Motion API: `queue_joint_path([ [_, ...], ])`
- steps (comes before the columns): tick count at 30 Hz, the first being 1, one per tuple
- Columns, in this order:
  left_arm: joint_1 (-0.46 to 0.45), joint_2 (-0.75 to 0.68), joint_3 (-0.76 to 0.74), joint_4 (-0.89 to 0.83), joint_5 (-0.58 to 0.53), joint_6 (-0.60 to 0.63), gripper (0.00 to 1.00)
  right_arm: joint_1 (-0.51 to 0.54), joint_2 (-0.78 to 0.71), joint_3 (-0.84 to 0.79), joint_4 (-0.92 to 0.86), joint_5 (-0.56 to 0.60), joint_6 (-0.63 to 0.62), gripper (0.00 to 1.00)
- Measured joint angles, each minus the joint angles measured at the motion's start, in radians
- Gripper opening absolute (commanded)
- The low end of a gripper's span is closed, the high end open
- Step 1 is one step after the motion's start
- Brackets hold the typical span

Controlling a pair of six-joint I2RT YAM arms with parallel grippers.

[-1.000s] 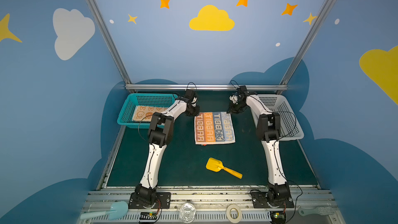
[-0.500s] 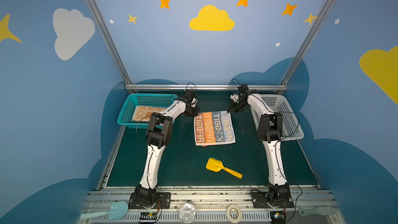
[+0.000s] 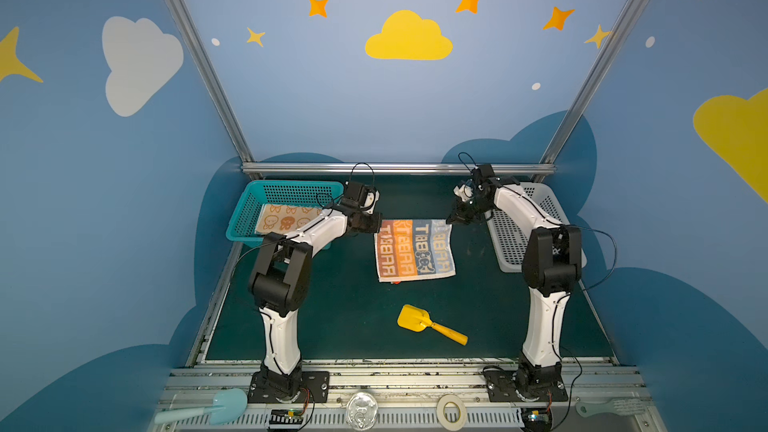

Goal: Fold and stack the towels

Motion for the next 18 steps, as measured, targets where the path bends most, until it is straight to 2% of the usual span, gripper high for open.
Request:
queue_joint_path([
  [8,-0.078,-0.117,-0.220,0.072,-0.048,-0.025,0.06,0.015,-0.093,-0.254,0.068,0.016,0.033,0.00],
  [13,-0.106,-0.161,-0.286,0.099,-0.069,-0.040,0.06,0.021,-0.122,-0.357,0.108,0.021,0.053,0.00],
  [18,-0.118,-0.177,-0.320,0.126,-0.079,-0.055,0.06,0.028,-0.130,-0.394,0.134,0.027,0.063,0.00],
])
